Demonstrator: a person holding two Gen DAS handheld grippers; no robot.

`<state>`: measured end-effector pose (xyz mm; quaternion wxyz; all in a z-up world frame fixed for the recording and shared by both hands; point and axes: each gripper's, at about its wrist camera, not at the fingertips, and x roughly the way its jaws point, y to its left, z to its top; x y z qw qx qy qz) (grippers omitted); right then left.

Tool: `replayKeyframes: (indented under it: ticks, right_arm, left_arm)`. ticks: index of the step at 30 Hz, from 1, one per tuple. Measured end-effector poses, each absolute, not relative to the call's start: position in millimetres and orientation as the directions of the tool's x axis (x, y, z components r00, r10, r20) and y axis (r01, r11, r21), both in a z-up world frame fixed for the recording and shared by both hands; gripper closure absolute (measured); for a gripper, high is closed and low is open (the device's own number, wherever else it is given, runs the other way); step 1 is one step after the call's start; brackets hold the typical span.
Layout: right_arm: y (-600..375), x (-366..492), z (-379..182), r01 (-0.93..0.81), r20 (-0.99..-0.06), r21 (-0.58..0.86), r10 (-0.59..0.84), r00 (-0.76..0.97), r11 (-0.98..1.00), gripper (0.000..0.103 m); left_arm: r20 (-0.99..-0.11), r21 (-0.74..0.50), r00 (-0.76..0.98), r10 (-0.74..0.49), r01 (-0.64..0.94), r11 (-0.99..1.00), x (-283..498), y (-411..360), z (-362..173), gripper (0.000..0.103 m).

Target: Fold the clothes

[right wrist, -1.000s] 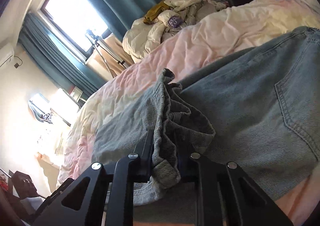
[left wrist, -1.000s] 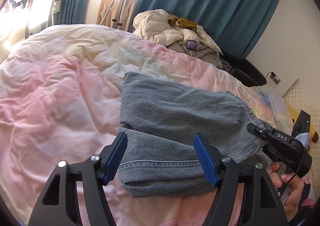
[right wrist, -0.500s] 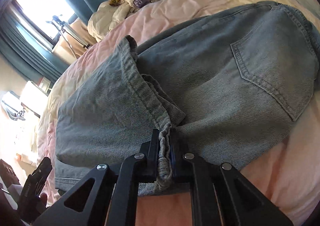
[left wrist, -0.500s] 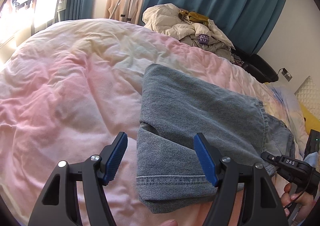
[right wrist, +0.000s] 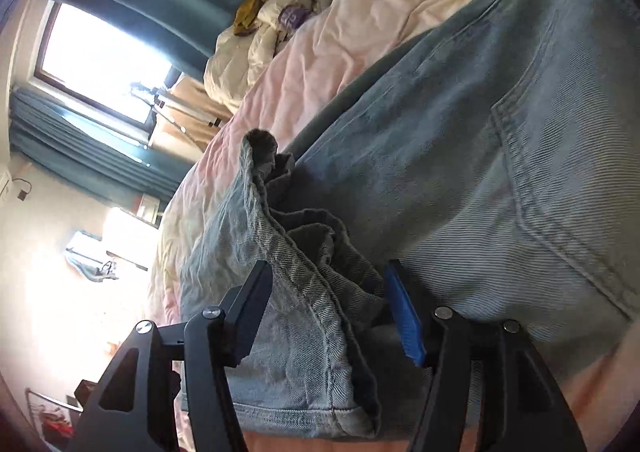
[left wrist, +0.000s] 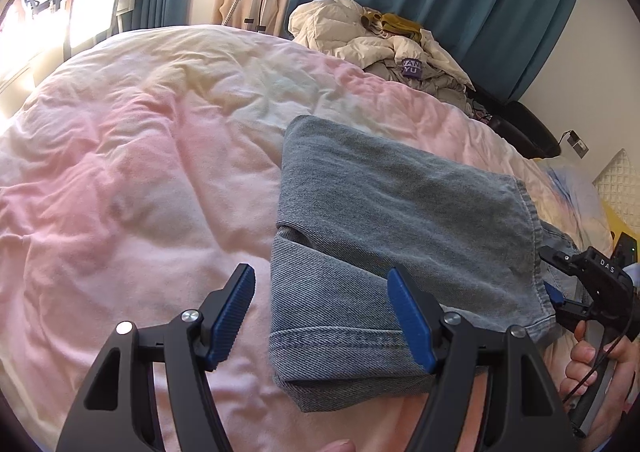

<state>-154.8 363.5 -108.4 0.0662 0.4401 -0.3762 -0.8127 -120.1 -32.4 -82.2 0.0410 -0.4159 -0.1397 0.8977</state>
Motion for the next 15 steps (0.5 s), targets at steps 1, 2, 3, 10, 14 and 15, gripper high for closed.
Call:
replayKeyframes:
  ticks: [1, 2, 3, 10, 14, 15]
  right_arm:
    - [361, -161, -111, -0.208, -0.673, 0.661, -0.448, -0.588, -0.721, 0.045]
    - [358, -166, -114, -0.195, -0.685, 0.648, -0.452, -0.571, -0.736, 0.045]
    - [354, -169, -115, -0.190, -0.706, 0.623, -0.441, -0.554, -0.759, 0.045]
    - [320, -166, -97, -0.008, -0.648, 0.654, -0.555, -0.522, -0.756, 0.043]
    - [316, -166, -99, -0.049, -0.682, 0.596, -0.473, -0.558, -0.801, 0.045]
    - [320, -167, -106, -0.093, -0.688, 0.605, -0.461, -0.560, -0.791, 0.050]
  left_arm:
    - [-0.736, -0.286, -0.650, 0.190, 0.043, -0.957, -120, -33, -82, 0.032]
    - [-0.736, -0.288, -0.650, 0.191, 0.044, -0.957, -121, -33, -83, 0.032]
    - [-0.736, -0.289, -0.649, 0.193, 0.045, -0.956, -121, -34, -83, 0.032]
    - [-0.733, -0.308, -0.650, 0.203, 0.050, -0.950, -123, -36, -83, 0.032]
    - [-0.728, -0.305, -0.655, 0.203, 0.044, -0.951, -122, -35, -82, 0.032]
    - [-0.728, -0.303, -0.656, 0.202, 0.043, -0.952, -122, -34, -82, 0.032]
